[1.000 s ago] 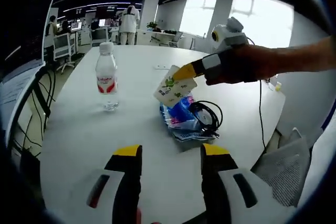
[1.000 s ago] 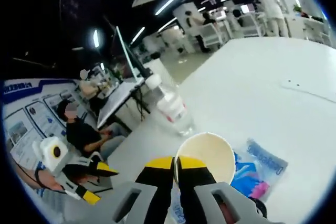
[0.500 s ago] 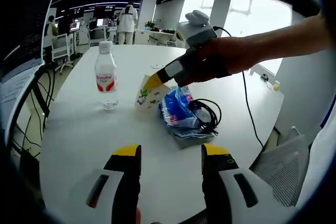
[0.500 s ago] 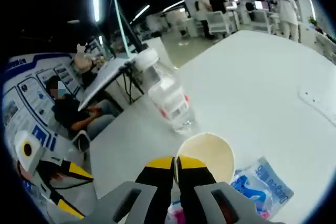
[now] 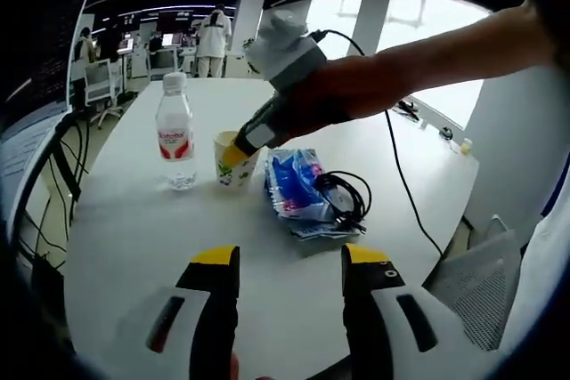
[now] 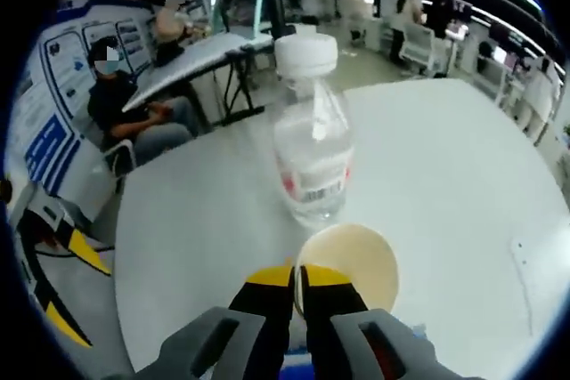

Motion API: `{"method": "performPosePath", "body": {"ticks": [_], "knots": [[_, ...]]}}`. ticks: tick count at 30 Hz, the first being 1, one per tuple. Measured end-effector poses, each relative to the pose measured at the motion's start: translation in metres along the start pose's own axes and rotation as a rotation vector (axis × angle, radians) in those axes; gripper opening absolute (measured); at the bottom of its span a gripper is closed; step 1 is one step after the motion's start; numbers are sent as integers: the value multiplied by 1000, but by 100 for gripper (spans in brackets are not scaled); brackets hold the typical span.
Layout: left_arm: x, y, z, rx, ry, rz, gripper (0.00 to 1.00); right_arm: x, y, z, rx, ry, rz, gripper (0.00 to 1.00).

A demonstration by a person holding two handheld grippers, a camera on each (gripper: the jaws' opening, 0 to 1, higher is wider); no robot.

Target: Arrange the tabletop items into an orderly group along one side of the table until the central work area is clear of visible clutter.

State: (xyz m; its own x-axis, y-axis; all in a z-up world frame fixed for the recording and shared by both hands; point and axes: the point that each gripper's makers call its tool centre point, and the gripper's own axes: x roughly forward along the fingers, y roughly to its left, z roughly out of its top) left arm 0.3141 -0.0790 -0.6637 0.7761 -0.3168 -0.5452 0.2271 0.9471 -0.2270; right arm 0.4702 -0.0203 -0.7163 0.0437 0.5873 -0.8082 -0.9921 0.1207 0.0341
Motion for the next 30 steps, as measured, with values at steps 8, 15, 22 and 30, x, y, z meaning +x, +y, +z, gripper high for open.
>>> {"method": "performPosePath", "body": {"ticks": [8, 15, 22, 30], "knots": [[4, -1, -6, 13, 15, -18, 45, 15, -2, 2, -51, 32, -10, 0], [7, 0, -10, 2, 25, -25, 44, 23, -7, 2, -118, 72, -22, 0], [7, 2, -11, -4, 25, -23, 44, 27, -14, 7, -139, 82, -33, 0], [4, 4, -11, -8, 21, -14, 44, 27, -16, 9, -123, 79, -41, 7]]}}
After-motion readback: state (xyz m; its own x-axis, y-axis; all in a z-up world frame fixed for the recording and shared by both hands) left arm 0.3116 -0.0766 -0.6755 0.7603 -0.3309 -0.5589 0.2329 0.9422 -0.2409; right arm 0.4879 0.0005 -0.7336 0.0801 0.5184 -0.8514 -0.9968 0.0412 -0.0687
